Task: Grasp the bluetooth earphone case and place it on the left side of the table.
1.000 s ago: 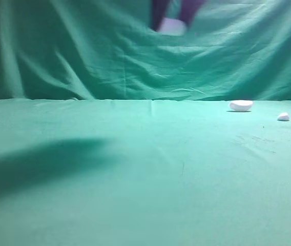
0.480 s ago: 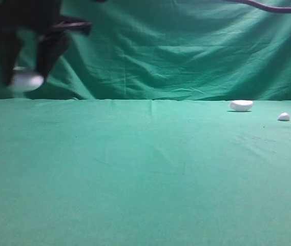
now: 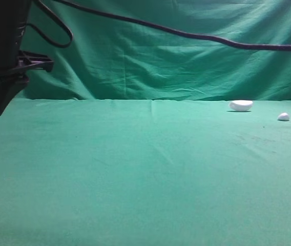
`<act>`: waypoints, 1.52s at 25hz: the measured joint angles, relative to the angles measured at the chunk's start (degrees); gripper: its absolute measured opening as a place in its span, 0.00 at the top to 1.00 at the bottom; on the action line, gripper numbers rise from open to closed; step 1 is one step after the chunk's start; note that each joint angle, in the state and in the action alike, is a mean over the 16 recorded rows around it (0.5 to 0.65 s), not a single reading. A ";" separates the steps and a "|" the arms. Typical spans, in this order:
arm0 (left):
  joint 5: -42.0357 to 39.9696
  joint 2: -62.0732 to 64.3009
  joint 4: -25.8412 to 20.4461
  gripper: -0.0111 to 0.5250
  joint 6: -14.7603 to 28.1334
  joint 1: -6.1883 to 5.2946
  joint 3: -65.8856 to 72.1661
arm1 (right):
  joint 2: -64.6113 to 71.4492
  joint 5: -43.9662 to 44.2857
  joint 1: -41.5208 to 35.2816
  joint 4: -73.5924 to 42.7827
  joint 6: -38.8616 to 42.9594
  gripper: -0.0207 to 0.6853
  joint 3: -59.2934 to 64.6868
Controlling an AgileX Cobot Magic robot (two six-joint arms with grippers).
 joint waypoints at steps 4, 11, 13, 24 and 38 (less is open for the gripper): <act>0.00 0.00 0.00 0.98 0.00 0.00 0.00 | -2.91 4.49 0.00 0.05 1.82 0.25 -0.05; 0.00 0.00 0.00 0.98 0.00 0.00 0.00 | -10.78 16.07 -0.73 -2.99 7.27 0.53 -0.26; 0.00 0.00 0.00 0.98 0.00 0.00 0.00 | -13.28 19.11 -1.16 -4.00 8.80 0.63 -0.30; 0.00 0.00 0.00 0.98 0.00 0.00 0.00 | -28.60 25.72 -4.51 -7.22 13.46 0.97 7.27; 0.00 0.00 0.00 0.98 0.00 0.00 0.00 | -61.28 25.02 -10.20 -8.04 13.50 0.97 42.59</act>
